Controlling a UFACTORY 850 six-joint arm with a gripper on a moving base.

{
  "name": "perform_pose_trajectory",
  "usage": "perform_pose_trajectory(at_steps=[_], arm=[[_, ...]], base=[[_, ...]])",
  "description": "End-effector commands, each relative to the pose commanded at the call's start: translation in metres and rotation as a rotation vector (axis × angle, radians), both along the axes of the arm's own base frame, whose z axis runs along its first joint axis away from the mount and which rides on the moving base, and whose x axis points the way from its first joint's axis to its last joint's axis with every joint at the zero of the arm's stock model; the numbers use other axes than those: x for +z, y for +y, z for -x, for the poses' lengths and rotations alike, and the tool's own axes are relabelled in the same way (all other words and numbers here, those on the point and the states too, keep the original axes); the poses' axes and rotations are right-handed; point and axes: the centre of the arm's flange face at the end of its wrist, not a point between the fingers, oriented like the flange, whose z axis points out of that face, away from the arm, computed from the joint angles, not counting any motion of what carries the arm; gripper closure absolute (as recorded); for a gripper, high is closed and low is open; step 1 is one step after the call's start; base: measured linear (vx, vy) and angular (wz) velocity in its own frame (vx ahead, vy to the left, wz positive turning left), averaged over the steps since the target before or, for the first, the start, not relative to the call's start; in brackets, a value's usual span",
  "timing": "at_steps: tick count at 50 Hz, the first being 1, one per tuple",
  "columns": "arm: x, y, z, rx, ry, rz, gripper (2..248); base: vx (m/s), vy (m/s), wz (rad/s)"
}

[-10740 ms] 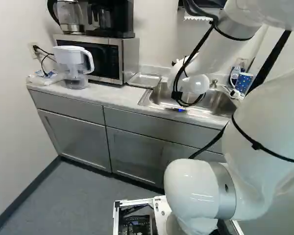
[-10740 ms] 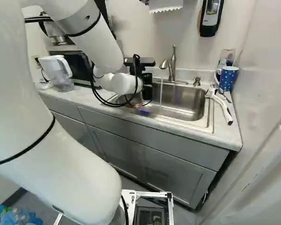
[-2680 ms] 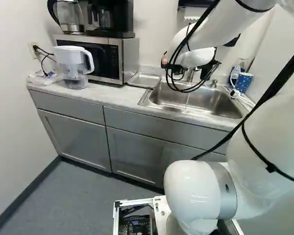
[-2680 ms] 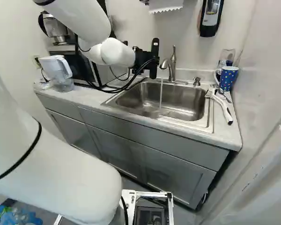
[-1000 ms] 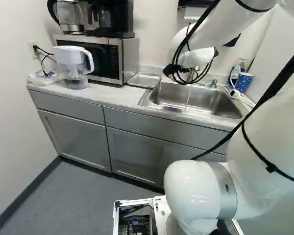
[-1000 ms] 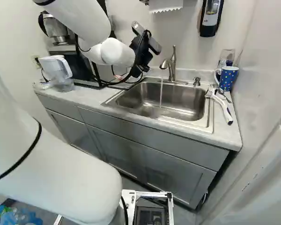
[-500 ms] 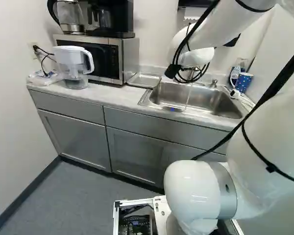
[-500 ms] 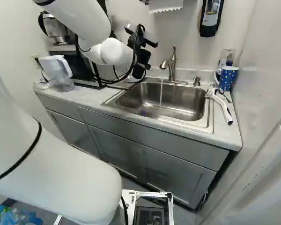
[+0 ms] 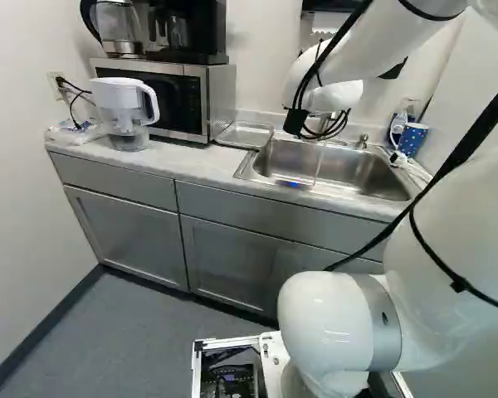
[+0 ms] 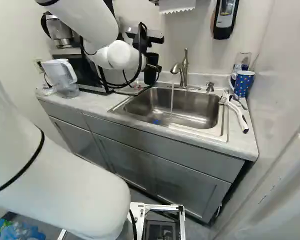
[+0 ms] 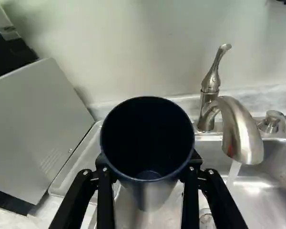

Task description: Rinse the cup and place it in the tray

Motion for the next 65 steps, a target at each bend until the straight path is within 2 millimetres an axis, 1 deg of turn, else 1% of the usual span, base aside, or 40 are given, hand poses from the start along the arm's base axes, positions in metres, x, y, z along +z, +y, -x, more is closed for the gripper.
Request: perform_pose_trajectory(at_steps=[12,37,47,65], arm=[[0.0,0.0,0.0,0.038,0.019,0.118,125],[0.0,0.001,-0.001,0.041,0.019,0.118,125],[0.001,0.011,-0.011,0.066,0.02,0.118,125],[0.002,0.033,-0.036,0.12,0.021,0.118,125]], base=[[0.0,0.0,0.0],[0.0,0.0,0.0],[0.0,0.0,0.0],[0.0,0.0,0.0]])
